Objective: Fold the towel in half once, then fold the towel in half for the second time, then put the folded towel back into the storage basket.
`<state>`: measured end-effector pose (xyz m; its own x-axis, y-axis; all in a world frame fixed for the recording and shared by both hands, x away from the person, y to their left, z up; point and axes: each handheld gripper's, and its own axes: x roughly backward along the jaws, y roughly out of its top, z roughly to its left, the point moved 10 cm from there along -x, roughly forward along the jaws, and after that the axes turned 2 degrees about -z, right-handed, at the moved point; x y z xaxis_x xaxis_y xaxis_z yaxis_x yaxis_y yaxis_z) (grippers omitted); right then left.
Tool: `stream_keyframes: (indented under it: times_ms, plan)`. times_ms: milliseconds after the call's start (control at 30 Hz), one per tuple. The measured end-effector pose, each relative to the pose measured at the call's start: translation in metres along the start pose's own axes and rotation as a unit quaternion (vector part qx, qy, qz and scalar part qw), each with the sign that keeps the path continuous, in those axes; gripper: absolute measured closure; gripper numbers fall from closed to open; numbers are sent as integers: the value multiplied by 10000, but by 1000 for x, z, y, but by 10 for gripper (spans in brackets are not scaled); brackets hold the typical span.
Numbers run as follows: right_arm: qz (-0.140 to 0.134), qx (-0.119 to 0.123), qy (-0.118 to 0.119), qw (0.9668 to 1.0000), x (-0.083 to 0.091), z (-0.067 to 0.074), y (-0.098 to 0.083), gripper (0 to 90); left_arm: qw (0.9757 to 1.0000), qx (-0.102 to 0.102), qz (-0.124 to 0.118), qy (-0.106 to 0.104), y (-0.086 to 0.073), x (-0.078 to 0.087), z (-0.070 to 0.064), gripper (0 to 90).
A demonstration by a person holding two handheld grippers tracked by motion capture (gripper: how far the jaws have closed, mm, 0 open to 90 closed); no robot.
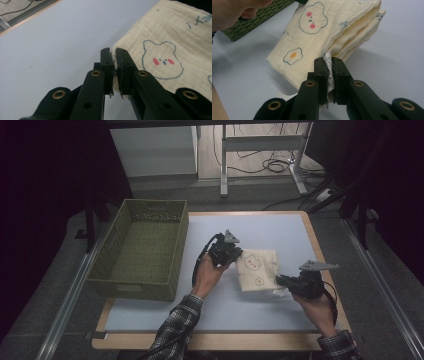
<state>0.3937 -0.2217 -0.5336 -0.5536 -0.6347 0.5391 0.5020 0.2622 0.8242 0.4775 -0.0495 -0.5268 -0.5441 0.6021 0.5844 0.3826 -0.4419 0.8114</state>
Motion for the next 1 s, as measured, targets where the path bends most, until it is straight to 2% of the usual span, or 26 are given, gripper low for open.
stream_keyframes:
  times_ms: [533, 1000]
  plan:
    - [21, 258, 206, 9995, -34, 27, 31, 834, 9990, 50, 30, 449, 2, 34, 37, 845]
    - [-24, 328, 338, 9989, -55, 43, 53, 833, 9972, 106, 59, 744, 3, 59, 63, 844]
